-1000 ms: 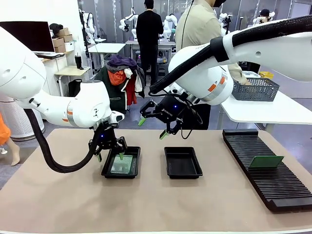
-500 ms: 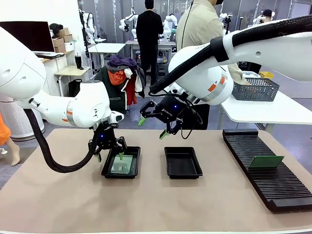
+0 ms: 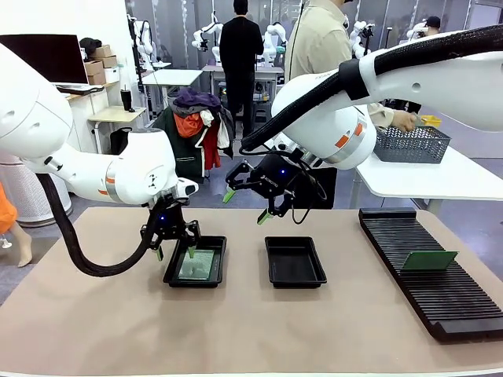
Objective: Inspect and transfer BCBs to ESD trays.
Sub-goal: Pick up the ESD tray and place it on the left side of the table.
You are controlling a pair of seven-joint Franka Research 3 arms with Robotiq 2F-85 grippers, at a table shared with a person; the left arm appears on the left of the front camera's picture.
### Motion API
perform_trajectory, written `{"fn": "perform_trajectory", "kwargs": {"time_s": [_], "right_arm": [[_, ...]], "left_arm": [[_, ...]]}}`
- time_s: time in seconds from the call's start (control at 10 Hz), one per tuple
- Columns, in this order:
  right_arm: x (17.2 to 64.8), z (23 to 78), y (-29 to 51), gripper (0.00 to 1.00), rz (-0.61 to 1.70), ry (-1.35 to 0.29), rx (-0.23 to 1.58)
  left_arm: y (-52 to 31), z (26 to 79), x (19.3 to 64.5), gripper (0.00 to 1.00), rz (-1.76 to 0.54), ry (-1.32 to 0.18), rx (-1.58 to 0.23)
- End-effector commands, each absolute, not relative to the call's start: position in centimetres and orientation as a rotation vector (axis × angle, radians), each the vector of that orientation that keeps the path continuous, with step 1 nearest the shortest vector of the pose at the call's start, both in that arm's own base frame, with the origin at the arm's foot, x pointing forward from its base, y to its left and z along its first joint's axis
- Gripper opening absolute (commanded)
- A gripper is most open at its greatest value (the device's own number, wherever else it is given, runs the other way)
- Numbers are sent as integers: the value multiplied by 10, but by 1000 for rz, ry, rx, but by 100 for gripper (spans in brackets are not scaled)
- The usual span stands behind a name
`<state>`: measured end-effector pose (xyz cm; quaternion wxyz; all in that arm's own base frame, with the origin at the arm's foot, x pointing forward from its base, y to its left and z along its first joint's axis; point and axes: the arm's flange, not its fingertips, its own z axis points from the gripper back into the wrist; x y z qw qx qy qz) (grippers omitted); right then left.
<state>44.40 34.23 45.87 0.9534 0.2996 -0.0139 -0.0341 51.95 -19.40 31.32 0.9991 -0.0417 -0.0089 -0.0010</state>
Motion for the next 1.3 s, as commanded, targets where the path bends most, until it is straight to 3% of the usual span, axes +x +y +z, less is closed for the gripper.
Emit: {"fn": "perform_trajectory", "kwargs": {"time_s": [0.0, 1.2], "right_arm": [[445, 459, 343, 100, -80, -29, 593], [445, 459, 343, 100, -80, -29, 593]], "left_arm": [[-194, 315, 519, 73, -4, -28, -34], [-199, 305, 522, 10, -36, -17, -2]]}}
